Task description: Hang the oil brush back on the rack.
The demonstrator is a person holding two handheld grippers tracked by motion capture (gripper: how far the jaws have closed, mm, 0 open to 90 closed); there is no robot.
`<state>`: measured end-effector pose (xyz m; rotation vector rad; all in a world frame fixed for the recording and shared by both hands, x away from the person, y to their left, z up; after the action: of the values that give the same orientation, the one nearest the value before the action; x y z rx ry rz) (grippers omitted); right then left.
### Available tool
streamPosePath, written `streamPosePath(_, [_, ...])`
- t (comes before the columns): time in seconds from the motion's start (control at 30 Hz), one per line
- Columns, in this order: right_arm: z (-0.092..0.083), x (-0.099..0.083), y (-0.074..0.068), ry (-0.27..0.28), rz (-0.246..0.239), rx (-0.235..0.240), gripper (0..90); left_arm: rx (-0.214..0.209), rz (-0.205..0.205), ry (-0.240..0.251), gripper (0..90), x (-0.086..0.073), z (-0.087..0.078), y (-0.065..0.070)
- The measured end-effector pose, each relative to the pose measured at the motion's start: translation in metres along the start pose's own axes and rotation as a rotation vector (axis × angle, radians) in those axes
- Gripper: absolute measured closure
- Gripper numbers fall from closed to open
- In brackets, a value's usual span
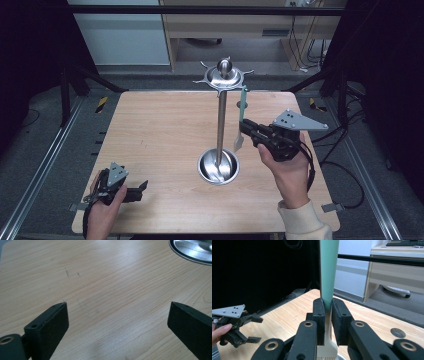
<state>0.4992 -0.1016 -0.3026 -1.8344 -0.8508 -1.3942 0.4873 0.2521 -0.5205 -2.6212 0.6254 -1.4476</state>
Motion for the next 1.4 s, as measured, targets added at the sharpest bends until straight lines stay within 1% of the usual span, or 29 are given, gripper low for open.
streamPosePath(0.17, [0.0, 0.0, 0.0, -0.005, -0.002, -0.001, 81.4, -0.002, 0.001, -0.001, 3.1, 0.0, 0.0, 0.0])
streamPosePath(0.23, [-0.001, 0.001, 0.001, -0.002, -0.004, -0.003, 79.6, -0.003, 0.0, 0.0, 3.1, 0.0, 0.0, 0.0])
streamPosePath(0.27, [-0.003, 0.001, 0.001, 0.0, -0.002, -0.009, 74.9, -0.004, 0.0, -0.001, 3.1, 0.0, 0.0, 0.0])
streamPosePath(0.3, [-0.003, 0.001, 0.001, 0.0, -0.002, -0.009, 74.9, -0.003, 0.001, -0.001, 3.1, 0.0, 0.0, 0.0])
streamPosePath(0.33, [-0.007, 0.002, 0.003, 0.0, -0.007, -0.022, 70.3, -0.004, 0.002, -0.002, 3.1, 0.0, 0.0, 0.0])
streamPosePath(0.37, [-0.007, 0.002, 0.003, 0.0, -0.007, -0.022, 70.3, -0.003, 0.002, -0.002, 3.1, 0.0, 0.0, 0.0])
streamPosePath(0.43, [-0.012, 0.002, 0.006, -0.011, -0.013, -0.044, 62.6, -0.002, 0.001, -0.004, 3.1, 0.0, 0.0, 0.0])
streamPosePath(0.5, [-0.017, 0.002, 0.01, -0.025, -0.021, -0.074, 51.4, -0.001, 0.0, -0.001, 3.1, 0.0, 0.0, 0.0])
streamPosePath(0.57, [-0.022, 0.0, 0.014, -0.046, -0.028, -0.101, 42.6, 0.0, -0.001, -0.001, 3.1, 0.0, 0.0, 0.0])
streamPosePath(0.63, [-0.028, -0.001, 0.018, -0.06, -0.041, -0.14, 37.6, 0.001, -0.002, -0.002, 3.1, 0.0, 0.0, 0.0])
streamPosePath(0.67, [-0.033, -0.002, 0.021, -0.06, -0.046, -0.169, 33.4, 0.001, -0.002, -0.002, 3.2, -0.001, -0.001, 0.0])
streamPosePath(0.73, [-0.039, -0.005, 0.026, -0.065, -0.044, -0.201, 26.2, 0.002, -0.002, -0.001, 3.1, 0.0, -0.001, -0.001])
streamPosePath(0.77, [-0.043, -0.009, 0.031, -0.081, -0.042, -0.221, 21.5, 0.002, -0.003, -0.002, 3.1, 0.0, -0.001, 0.0])
streamPosePath(0.8, [-0.043, -0.009, 0.031, -0.081, -0.042, -0.221, 21.5, 0.001, -0.003, -0.003, 3.1, -0.001, 0.0, 0.0])
streamPosePath(0.87, [-0.049, -0.015, 0.038, -0.097, -0.043, -0.258, 17.1, 0.001, -0.002, -0.002, 3.1, 0.0, 0.0, 0.0])
streamPosePath(0.9, [-0.051, -0.017, 0.041, -0.104, -0.045, -0.269, 15.0, 0.001, -0.002, -0.001, 3.1, 0.0, -0.001, 0.0])
streamPosePath(0.97, [-0.055, -0.022, 0.048, -0.111, -0.033, -0.298, 12.0, 0.001, -0.002, -0.002, 3.1, -0.001, 0.0, 0.0])
streamPosePath(1.0, [-0.057, -0.025, 0.051, -0.115, -0.039, -0.306, 10.0, 0.001, -0.003, -0.003, 3.1, -0.001, 0.0, -0.001])
streamPosePath(1.1, [-0.062, -0.034, 0.058, -0.125, -0.042, -0.32, 8.6, 0.0, -0.003, -0.002, 3.1, 0.0, -0.001, -0.001])
streamPosePath(1.13, [-0.062, -0.034, 0.058, -0.125, -0.042, -0.32, 8.6, 0.0, -0.003, -0.002, 3.1, -0.001, -0.001, -0.001])
streamPosePath(1.17, [-0.065, -0.04, 0.062, -0.132, -0.033, -0.317, 7.3, 0.0, -0.003, -0.003, 3.1, -0.001, -0.001, -0.001])
streamPosePath(1.23, [-0.066, -0.043, 0.063, -0.137, -0.027, -0.317, 7.0, 0.002, -0.005, -0.001, 3.1, -0.001, 0.0, -0.001])
streamPosePath(1.3, [-0.068, -0.055, 0.069, -0.161, -0.009, -0.32, 6.7, 0.0, -0.002, -0.003, 3.1, -0.001, -0.001, -0.001])
streamPosePath(1.33, [-0.068, -0.055, 0.069, -0.161, -0.009, -0.32, 6.7, 0.001, 0.0, -0.003, 3.1, -0.001, -0.001, -0.001])
streamPosePath(1.4, [-0.07, -0.062, 0.071, -0.169, -0.003, -0.32, 7.2, 0.0, -0.002, -0.003, 3.1, -0.001, -0.001, 0.0])
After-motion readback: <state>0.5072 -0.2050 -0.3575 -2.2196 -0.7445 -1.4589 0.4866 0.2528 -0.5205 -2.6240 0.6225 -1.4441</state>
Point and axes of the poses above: each handheld gripper's, and its own axes: z roughly forward along the jaws, x roughly out of its top, y roughly to its right, the point moved 9 cm from there along z, roughly forward along the jaws, and after that the axes turned 13 degrees about x, right-handed, at the moved point
